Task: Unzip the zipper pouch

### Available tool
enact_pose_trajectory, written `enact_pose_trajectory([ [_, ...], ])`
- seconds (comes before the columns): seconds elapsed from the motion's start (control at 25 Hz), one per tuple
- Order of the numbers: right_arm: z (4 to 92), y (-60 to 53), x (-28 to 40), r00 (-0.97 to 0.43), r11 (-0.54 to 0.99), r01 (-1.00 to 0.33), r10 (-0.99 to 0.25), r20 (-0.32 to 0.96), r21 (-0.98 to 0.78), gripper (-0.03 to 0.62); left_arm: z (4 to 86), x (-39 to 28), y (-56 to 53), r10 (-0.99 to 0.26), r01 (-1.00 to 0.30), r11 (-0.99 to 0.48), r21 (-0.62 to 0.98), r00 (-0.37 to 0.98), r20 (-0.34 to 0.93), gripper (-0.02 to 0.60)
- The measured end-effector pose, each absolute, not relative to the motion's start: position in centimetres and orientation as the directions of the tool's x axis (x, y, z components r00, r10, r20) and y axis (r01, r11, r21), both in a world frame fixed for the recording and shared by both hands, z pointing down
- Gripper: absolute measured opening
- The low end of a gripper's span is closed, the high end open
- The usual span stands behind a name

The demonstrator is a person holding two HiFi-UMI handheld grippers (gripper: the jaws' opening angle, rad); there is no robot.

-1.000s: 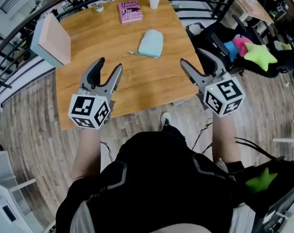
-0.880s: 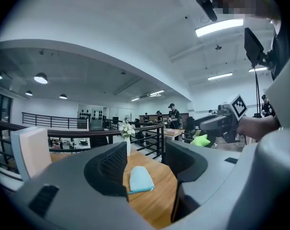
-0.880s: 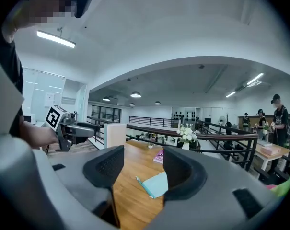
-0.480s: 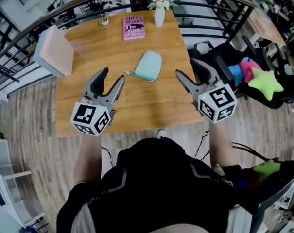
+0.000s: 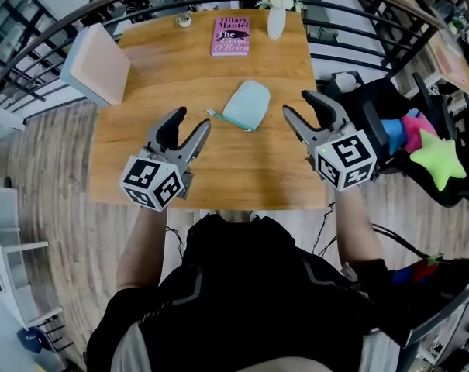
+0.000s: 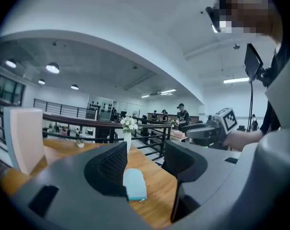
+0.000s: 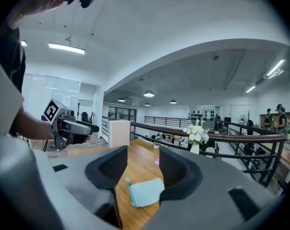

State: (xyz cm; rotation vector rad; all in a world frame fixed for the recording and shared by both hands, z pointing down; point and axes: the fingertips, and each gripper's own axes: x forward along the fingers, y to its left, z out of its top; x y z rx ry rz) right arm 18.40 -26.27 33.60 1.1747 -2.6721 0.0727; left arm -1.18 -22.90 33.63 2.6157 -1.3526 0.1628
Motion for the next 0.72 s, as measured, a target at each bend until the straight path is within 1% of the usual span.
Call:
enact_pose_trajectory([
  [0.08, 35.0, -27.4, 17.9, -0.666, 0.692, -0.721, -0.707, 0.239, 0.036, 0.221, 34.9, -1.2, -23.2, -0.789, -0.814, -0.561, 0.148, 0.581, 0.202, 0.265],
  [0.16, 36.5, -28.5, 17.6, -0.674, 0.703, -0.711, -0.691, 0.263, 0.023, 0.224, 35.8, -1.1, -23.6, -0.798, -0.826, -0.556, 0.091, 0.561, 0.219, 0.265],
  [0.24, 38.0, -29.5, 17.2, -0.679, 0.711, -0.702, -0.677, 0.285, 0.017, 0.225, 36.4, -1.3, -23.9, -0.815, -0.839, -0.542, 0.059, 0.541, 0.208, 0.264],
  [0.32, 39.9, -30.5, 17.0, -0.681, 0.717, -0.697, -0.667, 0.303, 0.011, 0.225, 37.3, -1.6, -23.9, -0.822, -0.846, -0.529, 0.071, 0.532, 0.203, 0.264],
  [0.52, 45.6, -32.5, 16.8, -0.674, 0.724, -0.69, -0.634, 0.38, -0.016, 0.224, 41.7, -2.3, -24.3, -0.826, -0.868, -0.485, 0.108, 0.495, 0.27, 0.264],
  [0.64, 49.0, -32.8, 16.4, -0.685, 0.748, -0.663, -0.588, 0.43, -0.035, 0.224, 43.3, -2.1, -23.8, -0.823, -0.873, -0.458, 0.168, 0.488, 0.291, 0.264],
  [0.72, 51.5, -32.9, 16.1, -0.693, 0.767, -0.64, -0.551, 0.465, -0.045, 0.222, 44.4, -1.9, -23.3, -0.818, -0.876, -0.452, 0.168, 0.483, 0.312, 0.264],
])
